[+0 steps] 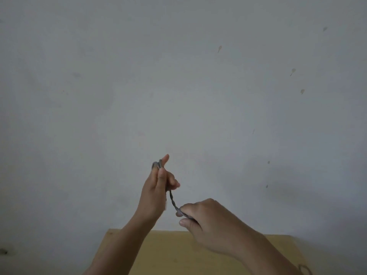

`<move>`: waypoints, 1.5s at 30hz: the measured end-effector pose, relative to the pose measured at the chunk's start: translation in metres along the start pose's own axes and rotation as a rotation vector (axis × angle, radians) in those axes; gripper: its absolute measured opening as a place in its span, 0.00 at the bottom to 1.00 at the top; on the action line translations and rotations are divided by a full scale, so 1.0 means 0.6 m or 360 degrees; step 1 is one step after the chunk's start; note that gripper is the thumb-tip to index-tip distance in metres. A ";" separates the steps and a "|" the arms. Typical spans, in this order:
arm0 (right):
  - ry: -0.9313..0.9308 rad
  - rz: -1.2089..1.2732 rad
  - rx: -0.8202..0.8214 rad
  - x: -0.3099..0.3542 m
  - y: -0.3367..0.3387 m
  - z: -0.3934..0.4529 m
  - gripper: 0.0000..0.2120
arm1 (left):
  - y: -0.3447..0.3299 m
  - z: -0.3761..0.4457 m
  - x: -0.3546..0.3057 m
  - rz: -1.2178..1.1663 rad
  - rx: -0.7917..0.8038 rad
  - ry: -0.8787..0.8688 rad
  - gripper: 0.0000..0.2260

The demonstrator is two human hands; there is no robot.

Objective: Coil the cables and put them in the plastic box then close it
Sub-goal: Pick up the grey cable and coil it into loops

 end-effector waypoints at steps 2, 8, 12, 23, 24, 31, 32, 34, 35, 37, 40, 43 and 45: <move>0.0041 -0.0049 0.0053 0.004 0.014 0.005 0.14 | -0.009 -0.016 0.012 0.0066 0.0069 -0.0010 0.20; 0.0041 -0.0138 0.0169 -0.016 0.010 0.001 0.13 | -0.018 -0.015 0.022 -0.0492 -0.0004 0.0399 0.16; -0.0024 -0.0195 0.0042 -0.045 0.015 0.001 0.13 | -0.015 -0.003 0.011 -0.1187 -0.0040 0.0685 0.15; -0.0045 -0.0073 -0.0165 -0.041 0.079 0.015 0.10 | -0.059 -0.046 0.027 -0.0322 0.0455 0.0467 0.13; -0.0077 -0.0046 -0.0149 -0.048 0.088 0.016 0.10 | -0.066 -0.057 0.029 -0.0196 0.0545 0.0446 0.13; -0.0179 0.0519 0.0004 -0.074 0.131 0.033 0.09 | -0.113 -0.122 0.008 -0.0209 0.0948 0.0522 0.18; -0.0166 0.0640 0.0037 -0.076 0.132 0.034 0.08 | -0.116 -0.124 0.004 -0.0312 0.0969 0.0559 0.19; -0.0153 0.0816 0.0095 -0.077 0.126 0.035 0.12 | -0.121 -0.126 -0.007 -0.0535 0.1011 0.0645 0.19; -0.0161 0.0881 0.0114 -0.080 0.120 0.036 0.15 | -0.122 -0.125 -0.012 -0.0613 0.1030 0.0665 0.19; -0.0178 0.1023 0.0129 -0.084 0.108 0.039 0.18 | -0.125 -0.120 -0.021 -0.0709 0.1071 0.0675 0.19; -0.0128 0.1221 0.0137 -0.082 0.092 0.038 0.19 | -0.125 -0.115 -0.028 -0.0781 0.1115 0.0665 0.18; -0.0099 0.1400 0.0197 -0.074 0.073 0.031 0.17 | -0.119 -0.108 -0.025 -0.0731 0.1098 0.0600 0.18; -0.0098 0.1428 0.0123 -0.075 0.074 0.030 0.16 | -0.107 -0.094 -0.020 -0.0628 0.0940 0.0504 0.18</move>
Point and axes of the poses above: each hand's wrist, its own z-axis towards the middle knuckle, its own y-axis out of the back of the hand, x = y × z, the point moved 8 cm from there along z, towards the middle knuckle, and after that the axes turned 10 degrees about -x, right-handed, at the moved point
